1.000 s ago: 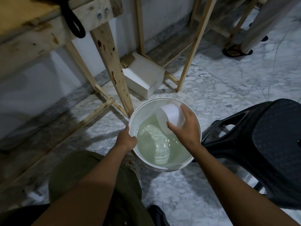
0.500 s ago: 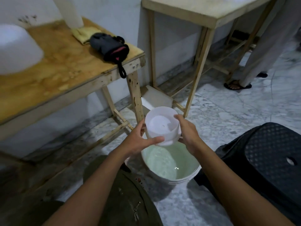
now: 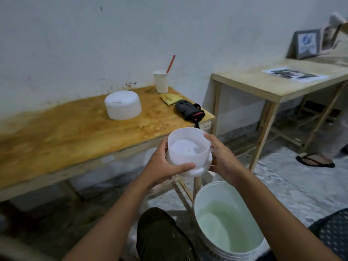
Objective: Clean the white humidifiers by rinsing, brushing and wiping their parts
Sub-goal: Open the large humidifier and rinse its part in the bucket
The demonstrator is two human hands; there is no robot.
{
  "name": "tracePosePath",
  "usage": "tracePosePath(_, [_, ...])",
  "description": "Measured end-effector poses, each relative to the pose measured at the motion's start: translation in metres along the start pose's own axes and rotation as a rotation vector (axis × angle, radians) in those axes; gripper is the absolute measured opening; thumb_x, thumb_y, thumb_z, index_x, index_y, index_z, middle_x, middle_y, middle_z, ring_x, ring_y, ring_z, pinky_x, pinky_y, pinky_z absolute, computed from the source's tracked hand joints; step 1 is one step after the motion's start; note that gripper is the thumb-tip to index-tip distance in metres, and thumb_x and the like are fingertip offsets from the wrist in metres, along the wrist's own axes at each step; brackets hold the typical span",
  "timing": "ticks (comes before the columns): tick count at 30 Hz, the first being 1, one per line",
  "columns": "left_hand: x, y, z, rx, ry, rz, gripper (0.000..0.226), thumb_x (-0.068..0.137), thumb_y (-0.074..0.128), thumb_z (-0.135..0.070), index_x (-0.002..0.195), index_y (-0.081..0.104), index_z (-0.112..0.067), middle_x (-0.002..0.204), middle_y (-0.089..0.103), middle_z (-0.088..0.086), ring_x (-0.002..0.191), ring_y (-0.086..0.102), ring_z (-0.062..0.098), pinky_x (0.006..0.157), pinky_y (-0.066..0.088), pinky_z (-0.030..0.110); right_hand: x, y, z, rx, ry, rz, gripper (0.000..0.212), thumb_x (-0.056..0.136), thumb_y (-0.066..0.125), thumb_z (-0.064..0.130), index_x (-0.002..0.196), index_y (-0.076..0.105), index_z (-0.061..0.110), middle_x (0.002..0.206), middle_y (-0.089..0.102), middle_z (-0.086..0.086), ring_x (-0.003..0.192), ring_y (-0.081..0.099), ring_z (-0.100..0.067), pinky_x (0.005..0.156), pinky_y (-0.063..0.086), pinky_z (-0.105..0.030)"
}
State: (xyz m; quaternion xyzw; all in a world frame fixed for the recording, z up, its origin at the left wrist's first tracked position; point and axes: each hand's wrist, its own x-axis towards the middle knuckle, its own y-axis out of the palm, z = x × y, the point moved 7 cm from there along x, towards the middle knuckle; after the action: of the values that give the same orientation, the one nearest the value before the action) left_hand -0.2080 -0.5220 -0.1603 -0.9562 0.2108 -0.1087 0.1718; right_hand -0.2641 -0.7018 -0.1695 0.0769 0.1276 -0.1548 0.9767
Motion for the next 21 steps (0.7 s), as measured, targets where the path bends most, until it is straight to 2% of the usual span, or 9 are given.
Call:
tracePosePath(2, [-0.004,-0.027,-0.012,0.007,0.024,-0.052,0.103,0.045,0.089,-0.064,0.134,0.042,-0.043,0.129,0.055,-0.020,0.118,0.054,0.005,0.097,0.052,0.038,-0.005,0.021,0.020,-0.008,-0.039,0.045,0.045,0.089,0.056,0.060,0.115,0.067,0.025,0.104,0.075,-0.003,0.096,0.071,-0.025,0.079,0.059,-0.039])
tracePosePath(8, [-0.016,-0.099,-0.042,0.041,0.085,-0.192,0.098,0.050,0.088,-0.061,0.134,0.045,-0.037,0.127,0.057,-0.017,0.116,0.055,0.004,0.095,0.053,0.035,-0.014,0.088,0.066,-0.052,-0.150,0.188,0.054,0.085,0.060,0.061,0.123,0.065,0.024,0.113,0.072,-0.006,0.098,0.070,-0.025,0.065,0.057,-0.033])
tracePosePath(11, [-0.021,-0.138,-0.043,0.072,0.060,-0.276,0.106,0.047,0.086,-0.066,0.138,0.043,-0.034,0.129,0.055,-0.015,0.117,0.054,0.005,0.093,0.053,0.031,-0.013,0.124,0.081,-0.086,-0.211,0.224,0.048,0.086,0.061,0.058,0.121,0.064,0.026,0.111,0.072,-0.001,0.098,0.071,-0.022,0.079,0.060,-0.041])
tracePosePath(15, [-0.023,-0.182,-0.028,0.107,-0.006,-0.393,0.111,0.043,0.083,-0.072,0.138,0.042,-0.030,0.130,0.047,-0.012,0.117,0.053,0.011,0.092,0.055,0.039,-0.003,0.174,0.087,-0.116,-0.211,0.294,0.044,0.090,0.059,0.052,0.124,0.059,0.024,0.116,0.069,-0.001,0.102,0.069,-0.020,0.088,0.058,-0.041])
tracePosePath(18, [-0.021,-0.205,-0.014,0.128,-0.048,-0.474,0.108,0.042,0.082,-0.070,0.134,0.044,-0.027,0.124,0.049,-0.011,0.113,0.054,0.012,0.089,0.056,0.040,0.008,0.209,0.090,-0.187,-0.235,0.322,0.023,0.096,0.053,0.046,0.111,0.059,0.029,0.108,0.066,0.011,0.099,0.063,-0.010,0.095,0.053,-0.040])
tracePosePath(19, [-0.020,-0.212,-0.008,0.139,-0.058,-0.500,0.108,0.041,0.082,-0.070,0.133,0.045,-0.028,0.123,0.050,-0.011,0.111,0.055,0.012,0.088,0.056,0.040,0.012,0.219,0.090,-0.202,-0.240,0.323,0.022,0.098,0.051,0.044,0.112,0.058,0.029,0.104,0.063,0.014,0.097,0.061,-0.007,0.095,0.052,-0.038])
tracePosePath(21, [-0.016,-0.225,0.003,0.148,-0.080,-0.539,0.108,0.041,0.082,-0.071,0.133,0.045,-0.028,0.123,0.052,-0.011,0.110,0.055,0.012,0.086,0.057,0.039,0.022,0.238,0.089,-0.232,-0.235,0.318,0.033,0.100,0.048,0.043,0.127,0.057,0.026,0.109,0.062,0.011,0.098,0.059,-0.009,0.091,0.052,-0.034])
